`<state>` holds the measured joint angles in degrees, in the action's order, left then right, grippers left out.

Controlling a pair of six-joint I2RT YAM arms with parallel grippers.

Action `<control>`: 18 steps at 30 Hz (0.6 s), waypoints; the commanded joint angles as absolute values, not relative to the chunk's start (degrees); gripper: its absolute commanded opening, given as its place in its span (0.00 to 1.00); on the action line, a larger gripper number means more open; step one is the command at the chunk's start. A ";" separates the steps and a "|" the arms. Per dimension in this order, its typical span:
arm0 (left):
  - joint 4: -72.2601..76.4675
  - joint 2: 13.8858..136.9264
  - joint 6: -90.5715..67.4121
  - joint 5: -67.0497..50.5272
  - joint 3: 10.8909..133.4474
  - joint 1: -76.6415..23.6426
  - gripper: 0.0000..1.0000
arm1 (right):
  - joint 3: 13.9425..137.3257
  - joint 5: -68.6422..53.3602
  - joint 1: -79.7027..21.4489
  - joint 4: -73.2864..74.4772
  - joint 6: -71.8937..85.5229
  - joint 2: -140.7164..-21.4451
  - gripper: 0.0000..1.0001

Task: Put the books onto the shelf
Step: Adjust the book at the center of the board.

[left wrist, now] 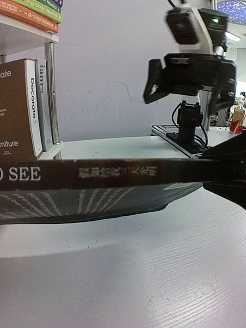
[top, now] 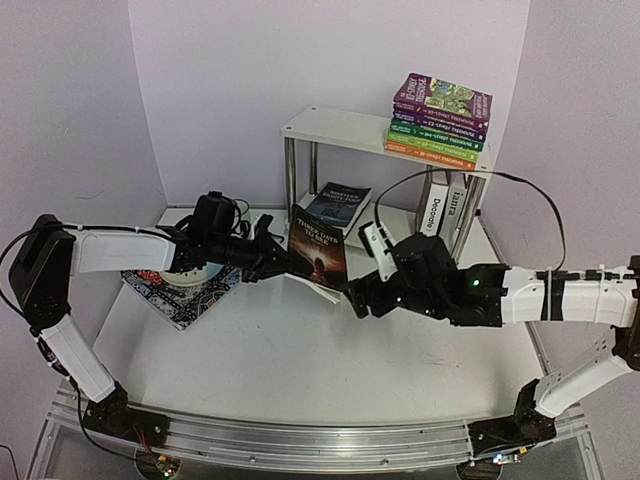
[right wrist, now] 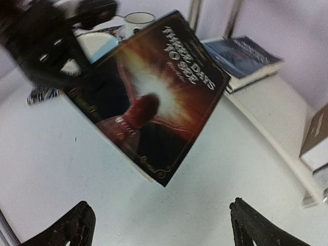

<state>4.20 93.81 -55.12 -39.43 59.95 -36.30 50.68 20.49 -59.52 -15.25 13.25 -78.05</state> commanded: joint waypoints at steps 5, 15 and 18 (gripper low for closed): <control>6.98 86.45 -51.87 -43.00 63.59 -35.43 0.00 | 44.68 -2.64 -51.31 -28.20 51.93 -77.57 0.94; 9.11 81.98 -54.57 -45.39 62.68 -35.37 0.00 | 33.44 -6.96 -50.53 -67.34 72.84 -84.07 0.96; 9.63 81.57 -55.03 -45.92 63.03 -35.41 0.00 | 32.81 -6.54 -50.79 -73.38 76.26 -86.42 0.98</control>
